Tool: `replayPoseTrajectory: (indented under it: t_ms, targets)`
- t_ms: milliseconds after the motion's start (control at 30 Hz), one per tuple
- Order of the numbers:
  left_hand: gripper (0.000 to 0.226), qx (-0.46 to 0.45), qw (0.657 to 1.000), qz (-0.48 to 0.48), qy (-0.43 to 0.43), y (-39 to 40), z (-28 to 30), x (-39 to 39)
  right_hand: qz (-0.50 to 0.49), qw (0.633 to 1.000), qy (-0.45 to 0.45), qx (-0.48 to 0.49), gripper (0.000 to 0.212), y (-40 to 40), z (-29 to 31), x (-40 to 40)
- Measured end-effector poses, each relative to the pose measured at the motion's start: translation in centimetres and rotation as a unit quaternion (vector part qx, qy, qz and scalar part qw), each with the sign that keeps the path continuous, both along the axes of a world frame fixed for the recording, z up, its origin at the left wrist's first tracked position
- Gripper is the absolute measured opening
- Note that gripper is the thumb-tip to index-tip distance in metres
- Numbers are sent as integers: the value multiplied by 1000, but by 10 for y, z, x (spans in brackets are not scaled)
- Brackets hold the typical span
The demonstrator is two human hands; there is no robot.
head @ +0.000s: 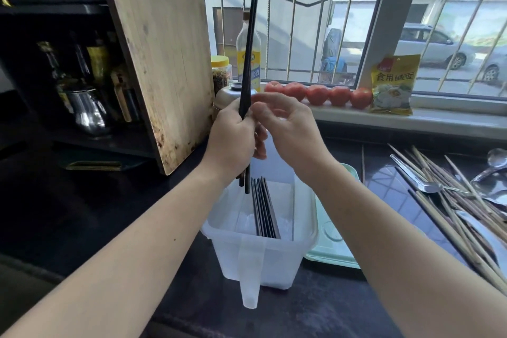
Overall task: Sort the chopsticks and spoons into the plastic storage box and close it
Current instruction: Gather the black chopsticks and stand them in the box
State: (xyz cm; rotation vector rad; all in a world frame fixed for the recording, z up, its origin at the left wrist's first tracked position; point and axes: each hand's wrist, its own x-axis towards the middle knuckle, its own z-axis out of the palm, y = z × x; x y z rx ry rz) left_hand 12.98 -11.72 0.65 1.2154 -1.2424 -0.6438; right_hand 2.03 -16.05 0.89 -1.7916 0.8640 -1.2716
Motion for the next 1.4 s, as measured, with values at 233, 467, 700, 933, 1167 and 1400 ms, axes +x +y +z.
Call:
replayPoseTrajectory:
  t_ms: [233,467,700,933,1167,1400]
  targets:
    - [27,81,985,-135,65,17,19,11,49,996,-13,69,13,-7,41,-18]
    - [30,104,967,52,225,24,-1,20,-74,956,272,78,19,-18,5,-15]
    - [33,90,988,78,101,23,-8,15,-68,843,533,-36,17,-10,-11,2]
    - [32,102,989,50,90,23,-7,12,-61,899,431,49,13,-24,-12,9]
    - [24,107,994,-14,7,29,-6,11,54,996,37,67,25,0,-5,-4]
    - [29,126,987,-78,-60,35,-5,5,181,973,-85,116,19,-8,-11,-17]
